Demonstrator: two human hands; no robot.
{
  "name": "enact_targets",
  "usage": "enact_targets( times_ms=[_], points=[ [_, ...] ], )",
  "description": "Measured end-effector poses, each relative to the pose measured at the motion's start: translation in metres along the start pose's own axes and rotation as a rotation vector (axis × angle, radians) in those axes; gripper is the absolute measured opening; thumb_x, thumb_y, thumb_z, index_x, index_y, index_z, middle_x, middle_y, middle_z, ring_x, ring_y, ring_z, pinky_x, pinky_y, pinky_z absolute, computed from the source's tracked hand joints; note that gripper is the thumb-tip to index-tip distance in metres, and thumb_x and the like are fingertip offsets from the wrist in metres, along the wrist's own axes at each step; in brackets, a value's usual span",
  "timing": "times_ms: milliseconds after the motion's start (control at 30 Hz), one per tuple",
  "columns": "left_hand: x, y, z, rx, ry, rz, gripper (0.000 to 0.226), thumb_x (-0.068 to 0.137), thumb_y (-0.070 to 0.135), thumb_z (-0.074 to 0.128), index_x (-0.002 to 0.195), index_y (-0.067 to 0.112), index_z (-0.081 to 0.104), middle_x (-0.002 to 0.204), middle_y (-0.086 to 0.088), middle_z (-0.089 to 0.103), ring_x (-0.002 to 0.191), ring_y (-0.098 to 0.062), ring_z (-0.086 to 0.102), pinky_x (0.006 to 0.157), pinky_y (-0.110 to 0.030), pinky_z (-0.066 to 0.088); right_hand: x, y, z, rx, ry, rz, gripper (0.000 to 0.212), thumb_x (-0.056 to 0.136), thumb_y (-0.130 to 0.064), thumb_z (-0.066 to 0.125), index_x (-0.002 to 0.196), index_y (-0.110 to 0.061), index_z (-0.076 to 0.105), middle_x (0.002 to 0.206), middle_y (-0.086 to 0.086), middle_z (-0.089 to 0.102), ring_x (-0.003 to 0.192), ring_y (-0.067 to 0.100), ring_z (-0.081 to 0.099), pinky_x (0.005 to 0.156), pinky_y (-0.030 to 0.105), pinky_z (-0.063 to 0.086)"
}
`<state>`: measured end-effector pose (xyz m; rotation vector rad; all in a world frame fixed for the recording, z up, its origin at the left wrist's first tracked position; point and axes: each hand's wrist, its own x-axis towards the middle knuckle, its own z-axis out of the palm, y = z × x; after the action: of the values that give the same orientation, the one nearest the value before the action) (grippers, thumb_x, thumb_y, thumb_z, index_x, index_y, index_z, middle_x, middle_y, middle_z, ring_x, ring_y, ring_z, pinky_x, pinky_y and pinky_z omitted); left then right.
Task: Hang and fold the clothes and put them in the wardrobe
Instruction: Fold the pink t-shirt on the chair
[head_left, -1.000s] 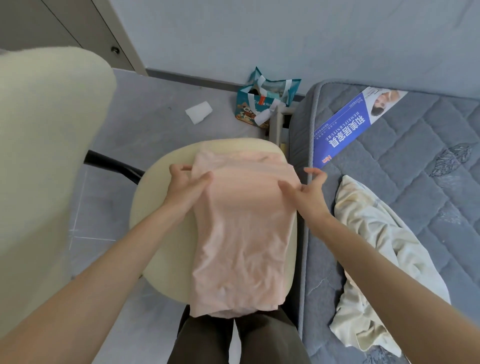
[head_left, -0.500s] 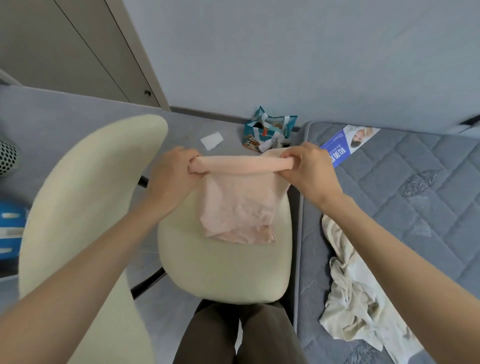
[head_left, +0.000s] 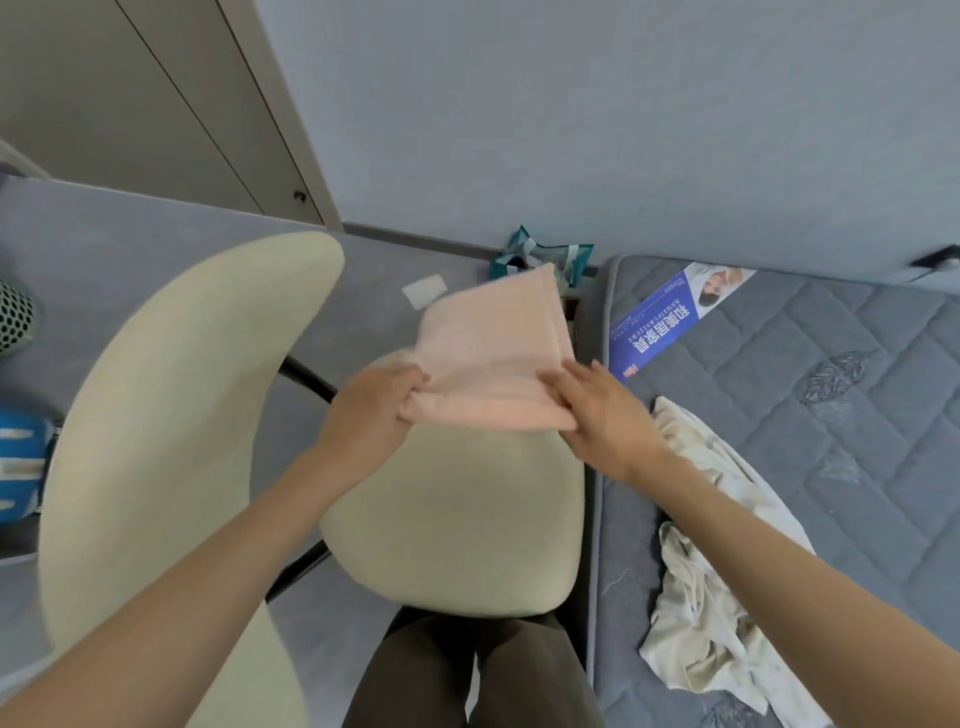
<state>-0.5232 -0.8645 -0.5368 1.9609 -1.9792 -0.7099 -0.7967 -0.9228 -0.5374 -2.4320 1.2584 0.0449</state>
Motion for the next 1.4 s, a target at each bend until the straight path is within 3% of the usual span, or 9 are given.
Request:
enact_targets(
  times_ms=[67, 133, 200, 300, 567, 767, 933, 1200, 1400],
  points=[
    [-0.02, -0.011, 0.023, -0.038, -0.168, -0.047, 0.015, 0.085, 0.005, 0.059, 0.099, 0.007, 0.06, 0.094, -0.01, 0.068, 0.086, -0.031, 0.06, 0.068, -0.038, 0.047, -0.02, 0.001, 0.027, 0.014, -0.204, 0.076, 0.039, 0.083, -0.016, 0.054, 0.121, -0.013, 0.053, 0.113, 0.006, 0.059, 0.108, 0.03, 0.053, 0.102, 0.036, 0.032],
    [-0.038, -0.019, 0.043, -0.132, -0.336, -0.078, 0.007, 0.088, 0.009, 0.058, 0.092, 0.012, 0.054, 0.086, 0.001, 0.065, 0.084, -0.024, 0.061, 0.062, -0.029, 0.043, -0.04, 0.002, 0.049, 0.069, -0.418, 0.168, 0.026, 0.082, -0.019, 0.052, 0.108, -0.022, 0.048, 0.109, 0.001, 0.06, 0.102, 0.028, 0.053, 0.081, 0.032, 0.04],
    [-0.053, -0.026, 0.06, -0.231, -0.507, -0.127, 0.014, 0.089, 0.014, 0.061, 0.084, 0.02, 0.049, 0.079, 0.012, 0.057, 0.078, -0.015, 0.058, 0.056, -0.016, 0.035, -0.054, 0.003, 0.066, 0.126, -0.602, 0.199, 0.018, 0.081, -0.02, 0.051, 0.093, -0.026, 0.039, 0.095, 0.0, 0.061, 0.087, 0.026, 0.054, 0.065, 0.031, 0.039],
    [-0.067, -0.035, 0.079, -0.288, -0.609, -0.23, 0.031, 0.09, 0.022, 0.062, 0.077, 0.036, 0.038, 0.076, 0.02, 0.05, 0.068, 0.002, 0.048, 0.054, -0.01, 0.035, -0.064, 0.005, 0.079, 0.26, -0.666, 0.263, 0.017, 0.079, -0.023, 0.054, 0.084, -0.028, 0.038, 0.081, -0.002, 0.058, 0.073, 0.021, 0.055, 0.06, 0.031, 0.043],
    [-0.04, -0.047, 0.114, -0.586, -0.263, -0.629, 0.015, 0.093, 0.031, 0.057, 0.083, 0.02, 0.053, 0.084, 0.003, 0.061, 0.075, -0.013, 0.055, 0.06, -0.024, 0.038, -0.028, 0.028, 0.096, 0.609, -0.227, 0.649, 0.019, 0.075, -0.025, 0.068, 0.082, -0.031, 0.051, 0.083, -0.012, 0.061, 0.073, 0.0, 0.055, 0.055, 0.007, 0.038],
    [-0.011, -0.043, 0.146, -0.88, 0.083, -0.88, 0.04, 0.093, 0.022, 0.056, 0.132, 0.019, 0.048, 0.117, 0.008, 0.054, 0.104, -0.011, 0.052, 0.081, -0.022, 0.04, 0.003, 0.029, 0.123, 0.919, 0.34, 0.857, 0.052, 0.081, -0.031, 0.074, 0.123, -0.029, 0.044, 0.111, -0.011, 0.058, 0.097, 0.004, 0.058, 0.08, 0.015, 0.045],
    [-0.01, -0.034, 0.19, -0.586, 0.0, -0.909, 0.057, 0.09, 0.037, 0.06, 0.135, 0.005, 0.044, 0.132, -0.017, 0.049, 0.122, -0.032, 0.046, 0.103, -0.044, 0.038, -0.003, 0.018, 0.169, 0.828, 0.136, 1.1, 0.078, 0.083, -0.041, 0.068, 0.145, -0.016, 0.027, 0.137, 0.004, 0.042, 0.131, 0.026, 0.033, 0.109, 0.041, 0.03],
    [-0.004, -0.018, 0.224, -0.168, 0.211, -0.858, 0.057, 0.094, 0.045, 0.049, 0.126, -0.002, 0.044, 0.121, -0.023, 0.05, 0.108, -0.038, 0.049, 0.084, -0.046, 0.039, 0.014, 0.002, 0.205, 0.383, 0.226, 1.142, 0.059, 0.093, -0.051, 0.048, 0.137, -0.013, 0.037, 0.13, 0.01, 0.044, 0.115, 0.028, 0.042, 0.093, 0.041, 0.038],
    [-0.008, -0.042, 0.246, -0.061, 0.36, -0.653, 0.046, 0.093, 0.037, 0.055, 0.112, -0.006, 0.053, 0.097, -0.023, 0.059, 0.087, -0.038, 0.058, 0.065, -0.044, 0.045, 0.011, 0.014, 0.23, 0.267, 0.413, 0.974, 0.053, 0.095, -0.048, 0.045, 0.123, -0.003, 0.047, 0.115, 0.011, 0.051, 0.103, 0.028, 0.05, 0.079, 0.038, 0.042]
  ],
)
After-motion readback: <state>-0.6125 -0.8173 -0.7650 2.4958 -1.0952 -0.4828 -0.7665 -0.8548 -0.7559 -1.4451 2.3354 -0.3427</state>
